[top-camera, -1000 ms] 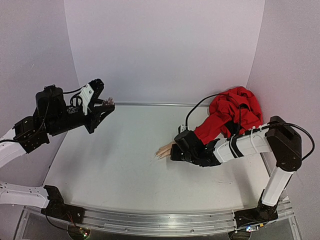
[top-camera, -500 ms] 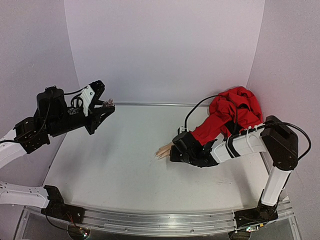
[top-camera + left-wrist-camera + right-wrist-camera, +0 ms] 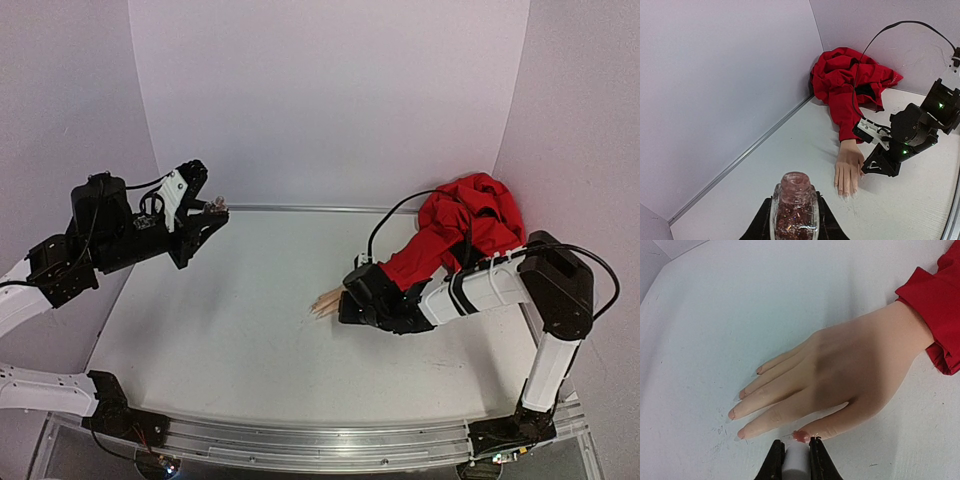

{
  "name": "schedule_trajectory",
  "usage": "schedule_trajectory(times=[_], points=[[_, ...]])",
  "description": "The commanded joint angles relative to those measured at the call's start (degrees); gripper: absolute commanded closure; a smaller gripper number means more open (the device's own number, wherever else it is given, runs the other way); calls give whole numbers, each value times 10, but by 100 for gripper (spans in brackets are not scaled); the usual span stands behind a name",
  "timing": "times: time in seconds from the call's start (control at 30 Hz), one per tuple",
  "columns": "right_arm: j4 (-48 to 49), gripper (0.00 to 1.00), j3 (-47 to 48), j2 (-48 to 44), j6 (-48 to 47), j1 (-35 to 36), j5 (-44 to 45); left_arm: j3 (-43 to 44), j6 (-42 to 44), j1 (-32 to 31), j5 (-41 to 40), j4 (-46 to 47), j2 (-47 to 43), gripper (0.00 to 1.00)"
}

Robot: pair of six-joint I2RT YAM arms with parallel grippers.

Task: Paint the nails

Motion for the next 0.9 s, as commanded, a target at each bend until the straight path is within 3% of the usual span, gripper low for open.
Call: schedule_trajectory(times=[0.0, 0.87], points=[[-8, 100, 22, 7, 3, -1, 19, 6, 4, 2, -10, 21, -13, 100], [-7, 100, 37, 25, 5, 5, -12, 6, 6, 2, -13, 19, -11, 100]])
